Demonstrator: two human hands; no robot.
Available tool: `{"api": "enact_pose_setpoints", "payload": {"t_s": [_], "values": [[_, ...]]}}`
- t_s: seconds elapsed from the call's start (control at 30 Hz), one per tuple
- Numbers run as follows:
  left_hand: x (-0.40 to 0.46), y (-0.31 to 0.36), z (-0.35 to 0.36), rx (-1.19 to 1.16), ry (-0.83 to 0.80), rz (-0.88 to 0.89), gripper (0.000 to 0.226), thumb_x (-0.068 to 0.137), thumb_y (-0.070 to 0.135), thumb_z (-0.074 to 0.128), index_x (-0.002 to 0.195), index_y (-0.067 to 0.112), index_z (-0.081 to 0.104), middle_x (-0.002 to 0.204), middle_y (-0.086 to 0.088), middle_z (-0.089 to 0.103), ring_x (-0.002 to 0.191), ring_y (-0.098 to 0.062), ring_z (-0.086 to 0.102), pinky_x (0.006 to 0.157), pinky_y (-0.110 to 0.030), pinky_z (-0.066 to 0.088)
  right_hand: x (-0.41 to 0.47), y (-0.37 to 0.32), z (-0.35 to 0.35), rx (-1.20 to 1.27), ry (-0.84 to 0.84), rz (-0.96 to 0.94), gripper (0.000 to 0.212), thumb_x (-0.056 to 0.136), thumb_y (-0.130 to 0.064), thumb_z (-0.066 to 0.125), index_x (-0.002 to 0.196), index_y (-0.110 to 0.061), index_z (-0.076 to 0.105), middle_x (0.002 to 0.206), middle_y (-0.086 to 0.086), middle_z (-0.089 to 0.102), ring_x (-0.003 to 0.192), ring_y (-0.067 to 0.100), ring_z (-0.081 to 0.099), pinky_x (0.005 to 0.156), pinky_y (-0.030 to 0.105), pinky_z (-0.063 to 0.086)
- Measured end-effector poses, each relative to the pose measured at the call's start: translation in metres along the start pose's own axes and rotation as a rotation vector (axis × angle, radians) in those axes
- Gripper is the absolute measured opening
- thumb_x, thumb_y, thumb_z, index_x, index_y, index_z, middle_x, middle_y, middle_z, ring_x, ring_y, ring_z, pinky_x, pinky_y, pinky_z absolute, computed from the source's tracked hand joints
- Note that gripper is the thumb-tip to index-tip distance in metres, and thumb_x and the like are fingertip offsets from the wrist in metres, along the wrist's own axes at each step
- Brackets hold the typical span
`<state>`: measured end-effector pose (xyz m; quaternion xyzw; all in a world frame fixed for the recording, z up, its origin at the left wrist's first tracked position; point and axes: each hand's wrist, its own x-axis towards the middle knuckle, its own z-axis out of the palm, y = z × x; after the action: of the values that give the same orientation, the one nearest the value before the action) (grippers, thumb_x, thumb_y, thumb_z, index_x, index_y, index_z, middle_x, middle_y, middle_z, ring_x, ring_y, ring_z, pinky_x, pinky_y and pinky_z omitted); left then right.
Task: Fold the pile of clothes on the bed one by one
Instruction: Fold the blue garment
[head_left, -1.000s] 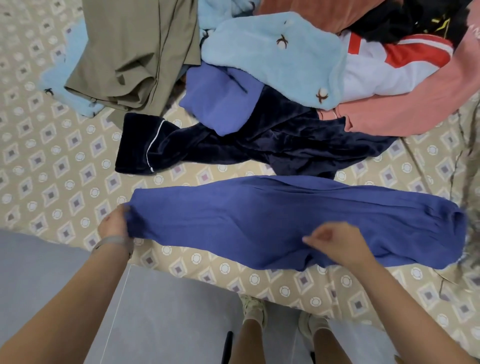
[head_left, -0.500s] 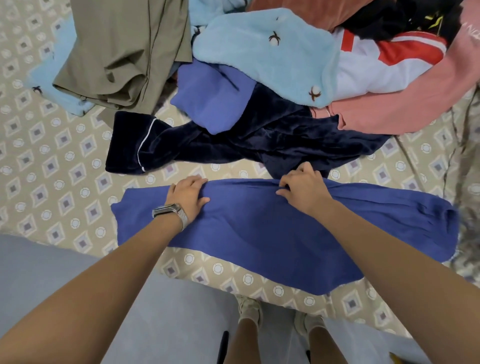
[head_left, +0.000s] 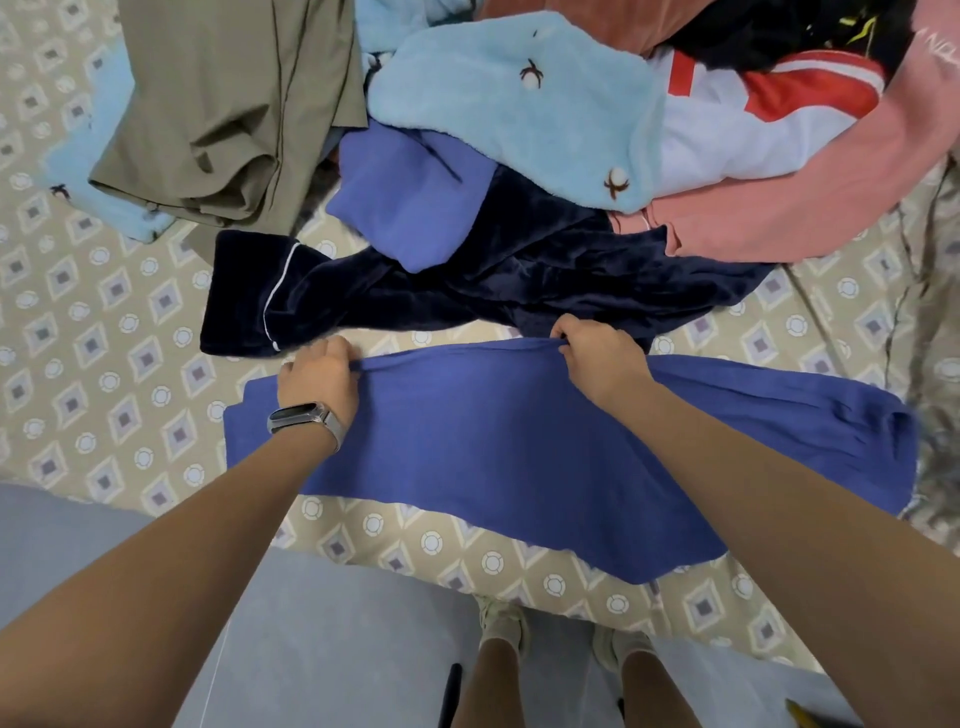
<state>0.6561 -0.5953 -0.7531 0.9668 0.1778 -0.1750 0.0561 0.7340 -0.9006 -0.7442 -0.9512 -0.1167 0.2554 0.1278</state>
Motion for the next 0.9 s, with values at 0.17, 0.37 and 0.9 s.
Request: {"api": "enact_pose_setpoints", "payload": {"t_s": [0.17, 0.37, 0.9], "values": [[-0.012, -0.036, 0.009, 0.109, -0.14, 0.015, 0.052, 0.092, 0.035, 0.06, 0.139, 0.019, 0.042, 0.139, -0.004, 0.044, 0.126, -0.029, 0.041, 0.104, -0.049, 0.029, 0.004, 0.001, 0.009, 0.089, 0.059, 0.097, 0.013, 0.1, -0.02, 0.051, 0.111, -0.014, 0.053, 0.097, 0.007, 0.065, 0.082, 0.024, 0.057, 0.061, 0.032, 0.037], [0.001, -0.075, -0.002, 0.042, -0.214, -0.166, 0.031, 0.091, 0.041, 0.059, 0.114, 0.021, 0.063, 0.13, -0.01, 0.05, 0.121, -0.034, 0.042, 0.104, -0.044, 0.031, 0.004, 0.011, 0.01, 0.197, 0.094, 0.046, 0.021, 0.096, -0.029, 0.059, 0.11, -0.013, 0.055, 0.1, 0.001, 0.064, 0.089, 0.023, 0.059, 0.067, 0.033, 0.044], [-0.03, -0.029, -0.026, -0.467, -0.034, -0.344, 0.02, 0.09, 0.031, 0.061, 0.093, 0.012, 0.059, 0.085, -0.007, 0.058, 0.081, -0.03, 0.05, 0.073, -0.034, 0.037, -0.022, 0.082, 0.003, 0.209, 0.131, 0.082, 0.033, 0.099, -0.038, 0.049, 0.082, -0.012, 0.059, 0.073, 0.005, 0.062, 0.072, 0.027, 0.056, 0.068, 0.038, 0.044]]}}
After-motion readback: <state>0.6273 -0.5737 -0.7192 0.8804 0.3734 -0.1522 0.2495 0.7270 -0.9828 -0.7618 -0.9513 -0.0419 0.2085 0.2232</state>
